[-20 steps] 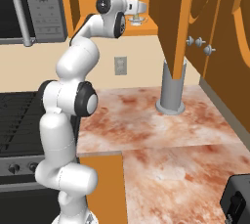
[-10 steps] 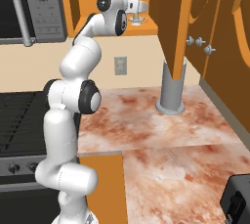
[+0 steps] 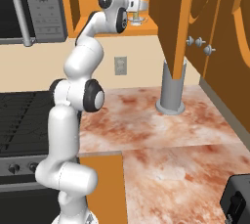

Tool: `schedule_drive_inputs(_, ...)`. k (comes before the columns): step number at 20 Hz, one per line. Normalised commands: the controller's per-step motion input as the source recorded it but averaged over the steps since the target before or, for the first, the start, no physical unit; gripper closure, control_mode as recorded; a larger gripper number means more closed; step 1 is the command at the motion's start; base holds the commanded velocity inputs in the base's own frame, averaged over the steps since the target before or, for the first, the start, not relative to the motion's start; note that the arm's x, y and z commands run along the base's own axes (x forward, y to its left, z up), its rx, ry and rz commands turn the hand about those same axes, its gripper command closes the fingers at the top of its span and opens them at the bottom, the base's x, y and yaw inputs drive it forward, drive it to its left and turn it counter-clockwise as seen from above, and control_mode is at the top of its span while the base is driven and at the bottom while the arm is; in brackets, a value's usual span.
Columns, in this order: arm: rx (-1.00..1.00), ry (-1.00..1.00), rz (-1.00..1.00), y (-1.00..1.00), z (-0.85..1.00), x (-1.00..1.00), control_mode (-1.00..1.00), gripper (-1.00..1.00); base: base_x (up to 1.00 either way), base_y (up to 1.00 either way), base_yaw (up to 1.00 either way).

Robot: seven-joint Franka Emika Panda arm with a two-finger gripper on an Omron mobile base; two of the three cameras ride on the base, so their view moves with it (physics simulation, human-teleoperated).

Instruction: Get the candle and the beer from the cabinet and move them to the dining counter.

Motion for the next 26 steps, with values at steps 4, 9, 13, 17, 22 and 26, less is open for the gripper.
schedule_drive_inputs(4,0.0,0.05,0.0,-0.05,0.0,0.11,-1.0,-1.0,0.0,0.0,0.0)
schedule_drive_inputs(9,0.0,0.03,0.0,-0.05,0.0,0.04,-1.0,-1.0,0.0,0.0,0.0)
schedule_drive_inputs(13,0.0,0.0,0.0,-0.01,0.0,0.0,-1.0,-1.0,0.0,0.0,0.0)
schedule_drive_inputs(17,0.0,0.0,0.0,0.0,0.0,0.0,-1.0,-1.0,0.0,0.0,0.0)
schedule_drive_inputs(22,0.0,0.0,0.0,0.0,0.0,0.0,-1.0,-1.0,0.0,0.0,0.0)
schedule_drive_inputs(26,0.0,0.0,0.0,0.0,0.0,0.0,-1.0,1.0,0.0,0.0,0.0)
